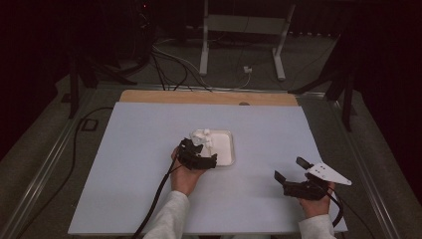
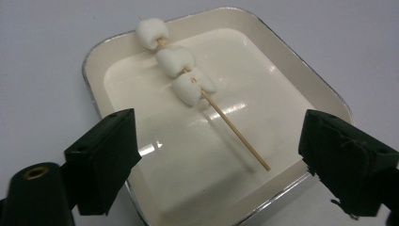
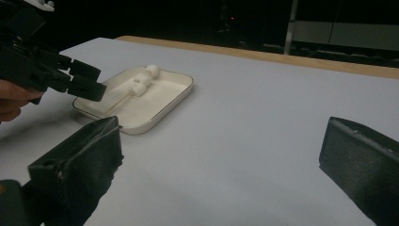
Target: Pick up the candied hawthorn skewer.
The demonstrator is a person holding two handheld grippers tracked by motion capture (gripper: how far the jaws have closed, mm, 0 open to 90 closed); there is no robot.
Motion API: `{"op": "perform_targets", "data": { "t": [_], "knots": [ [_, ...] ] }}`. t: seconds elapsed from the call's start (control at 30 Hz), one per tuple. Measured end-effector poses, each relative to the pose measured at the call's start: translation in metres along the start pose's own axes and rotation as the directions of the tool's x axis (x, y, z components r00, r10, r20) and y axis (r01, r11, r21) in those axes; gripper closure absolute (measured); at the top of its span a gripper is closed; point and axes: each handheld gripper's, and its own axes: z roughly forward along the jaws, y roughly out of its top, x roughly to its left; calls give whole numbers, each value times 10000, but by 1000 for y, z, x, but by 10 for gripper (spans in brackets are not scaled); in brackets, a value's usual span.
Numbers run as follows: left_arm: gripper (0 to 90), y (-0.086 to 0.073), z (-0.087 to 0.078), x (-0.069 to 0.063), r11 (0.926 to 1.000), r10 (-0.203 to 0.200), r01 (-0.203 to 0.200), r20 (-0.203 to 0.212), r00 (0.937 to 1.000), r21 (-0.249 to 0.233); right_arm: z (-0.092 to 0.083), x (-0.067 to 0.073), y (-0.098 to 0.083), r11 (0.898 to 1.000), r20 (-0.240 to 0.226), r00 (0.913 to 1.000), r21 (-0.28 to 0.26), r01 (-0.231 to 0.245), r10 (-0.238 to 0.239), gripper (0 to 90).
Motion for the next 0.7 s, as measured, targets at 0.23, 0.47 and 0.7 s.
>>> {"op": "perform_targets", "data": {
  "t": [0.23,0.47,0.7],
  "knots": [
    [223,-1,9,-5,9990,223,-219,-110,9997,394,0,-1,0,10000,-7,10000,-10,-24,24,0],
    [322,-1,16,-9,9962,411,-390,-256,9988,784,0,0,0,10000,-28,10000,-4,-2,2,0],
    [463,0,18,-8,9936,406,-382,-203,9990,1058,1,0,0,10000,-34,10000,5,-36,36,0]
  ]
}}
